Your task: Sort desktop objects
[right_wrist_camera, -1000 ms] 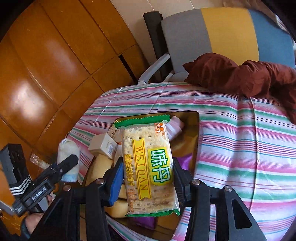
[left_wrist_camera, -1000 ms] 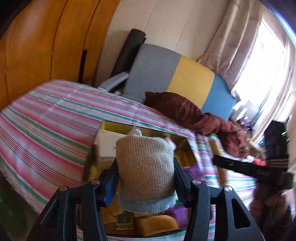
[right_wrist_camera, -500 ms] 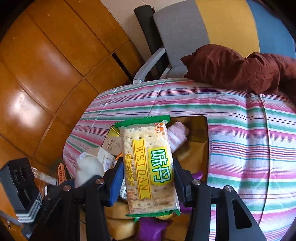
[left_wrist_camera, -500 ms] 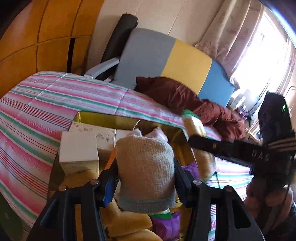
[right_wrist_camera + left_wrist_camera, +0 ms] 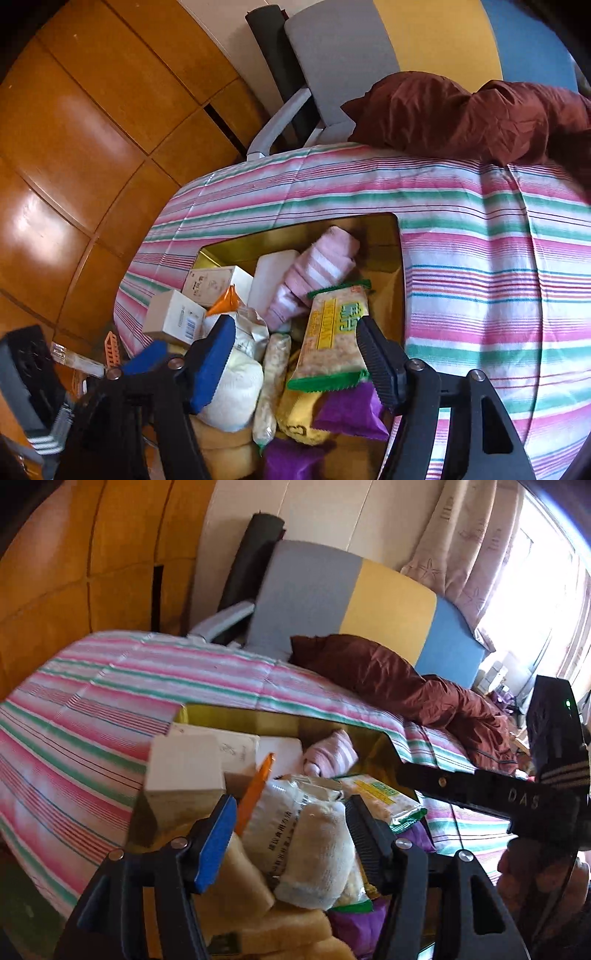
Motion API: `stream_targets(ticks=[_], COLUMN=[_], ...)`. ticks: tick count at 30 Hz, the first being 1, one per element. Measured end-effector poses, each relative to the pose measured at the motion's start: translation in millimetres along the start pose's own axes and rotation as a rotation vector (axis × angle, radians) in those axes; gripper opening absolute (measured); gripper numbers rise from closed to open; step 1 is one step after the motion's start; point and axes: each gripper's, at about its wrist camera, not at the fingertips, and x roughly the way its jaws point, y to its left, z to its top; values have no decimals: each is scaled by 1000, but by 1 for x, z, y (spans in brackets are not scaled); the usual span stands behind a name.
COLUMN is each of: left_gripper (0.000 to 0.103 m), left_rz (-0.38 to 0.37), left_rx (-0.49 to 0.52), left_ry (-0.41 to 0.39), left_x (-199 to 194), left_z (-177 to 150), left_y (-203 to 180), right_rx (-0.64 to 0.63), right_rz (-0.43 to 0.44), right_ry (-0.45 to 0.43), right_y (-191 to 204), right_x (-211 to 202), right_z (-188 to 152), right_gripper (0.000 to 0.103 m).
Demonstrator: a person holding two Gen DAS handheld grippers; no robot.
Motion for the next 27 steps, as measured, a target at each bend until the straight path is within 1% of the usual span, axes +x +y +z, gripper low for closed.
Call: stream_targets(ticks=[3,4,6,9,12,15,19,21,24,27], left_gripper=[71,71,71,71,71,71,71,71,71,71], left_rz=[59,83,108,137,178,207,292,312,319,372], left_rx=[16,24,37,44,60,65,67,71,70,95], left_ry=[-27,-42,-59,-91,-107,-122,-111,-111,-152,-191], left_x=[-13,-20,-27,-41,-50,-58,-65,-68,-79,-87], left_z=[1,1,1,0,-2,-5,-6,-7,-10,-14], left_y=[-1,-2,-4,-6,-10,-13,-20,-22,-25,-31], right_rx=[-33,-48,-80,-132,-181,-211,-243,-249,-249,-253], right_rz=[-27,-39,-65,-100,-131,-134,-144,-139,-135,-131], right_ry=[-15,-20,-30,-49,-63,-73,-82,-81,-80,-77], right_y=[4,6,10,17,24,30,37,38,38,38], right_x=[-6,-8,-13,-19,-25,-31,-34,-36,-37,-37], right_z=[-7,-10,-17,-27,-39,-50,-62,-68,-76,-81], right_gripper=[70,71,74,76,79,83,83,83,83,83])
